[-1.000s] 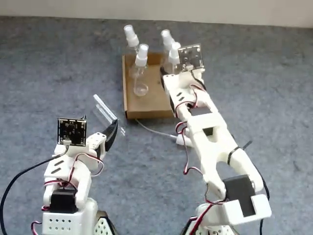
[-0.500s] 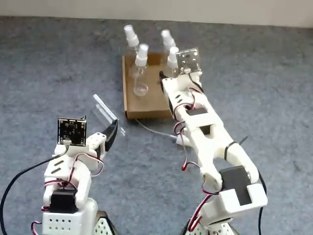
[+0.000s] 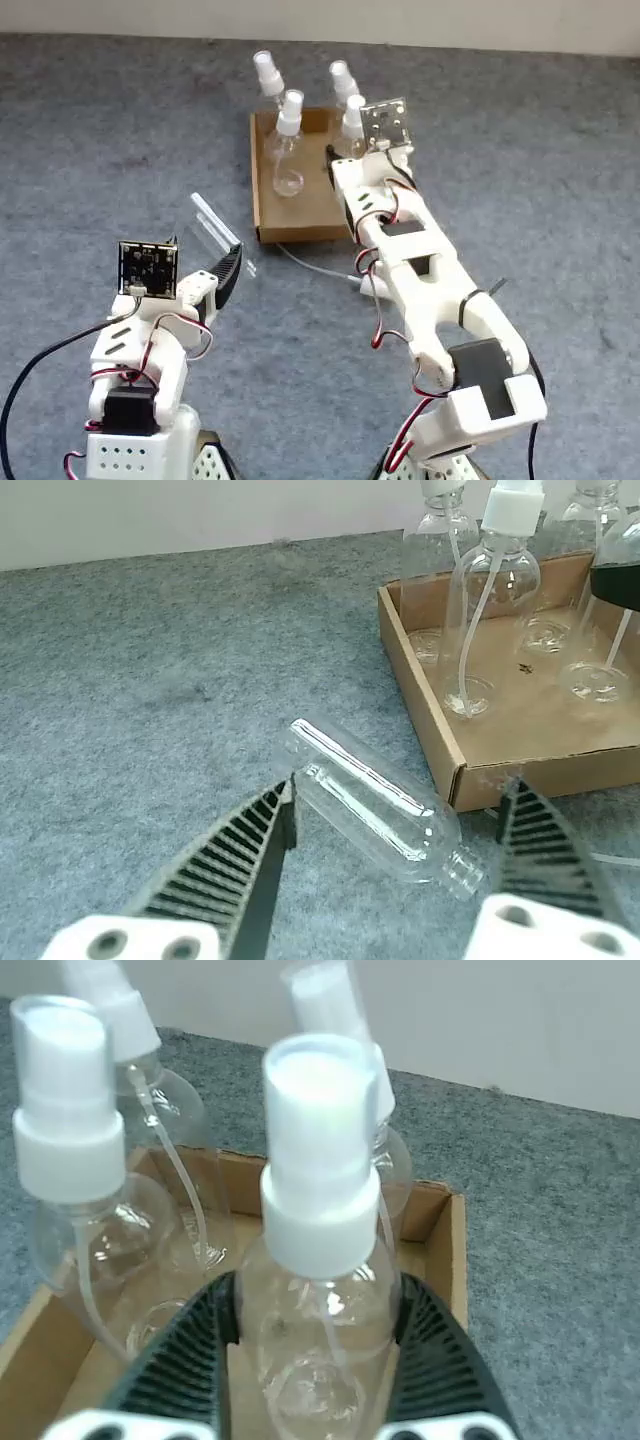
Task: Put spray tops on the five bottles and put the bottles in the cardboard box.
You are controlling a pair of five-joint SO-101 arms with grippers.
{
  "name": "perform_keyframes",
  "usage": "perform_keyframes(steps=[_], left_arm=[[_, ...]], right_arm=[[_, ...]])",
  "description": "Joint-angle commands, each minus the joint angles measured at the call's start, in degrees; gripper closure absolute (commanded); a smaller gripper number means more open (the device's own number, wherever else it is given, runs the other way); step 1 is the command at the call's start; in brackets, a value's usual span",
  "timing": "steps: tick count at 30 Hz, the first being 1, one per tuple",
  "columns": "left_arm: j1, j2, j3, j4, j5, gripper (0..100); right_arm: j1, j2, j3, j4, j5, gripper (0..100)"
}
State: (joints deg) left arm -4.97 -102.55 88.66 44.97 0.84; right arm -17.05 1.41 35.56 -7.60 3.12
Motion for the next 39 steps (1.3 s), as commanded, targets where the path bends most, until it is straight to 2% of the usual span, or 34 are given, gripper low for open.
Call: perform_keyframes(steps=[1,9,12,27,34,39], left_arm=[[0.92,-0.40,-0.31,-0.97,0.44,73],[0.92,-0.40,-0.31,-0.97,0.44,73],[0.92,-0.40,-0.31,-0.97,0.44,73],[0.92,-0.40,0.57,-1.23,0.44,73],[0.92,-0.40,0.66,-1.23,0.44,73],[0.92,-0.40,0.75,-1.23,0.44,73]], right_arm=[[0.57,-0.92,-1.98,-1.45,0.44,99.4],[0.57,-0.31,-1.98,-1.45,0.09,99.4],[0.75,2.07,-2.07,-1.45,-2.46,99.4],[0.84,3.03,-2.33,-1.45,-2.37,98.7],[0.57,2.95,-2.07,-1.45,-2.37,85.7],[0.57,2.86,-2.33,-1.45,-2.37,80.1]])
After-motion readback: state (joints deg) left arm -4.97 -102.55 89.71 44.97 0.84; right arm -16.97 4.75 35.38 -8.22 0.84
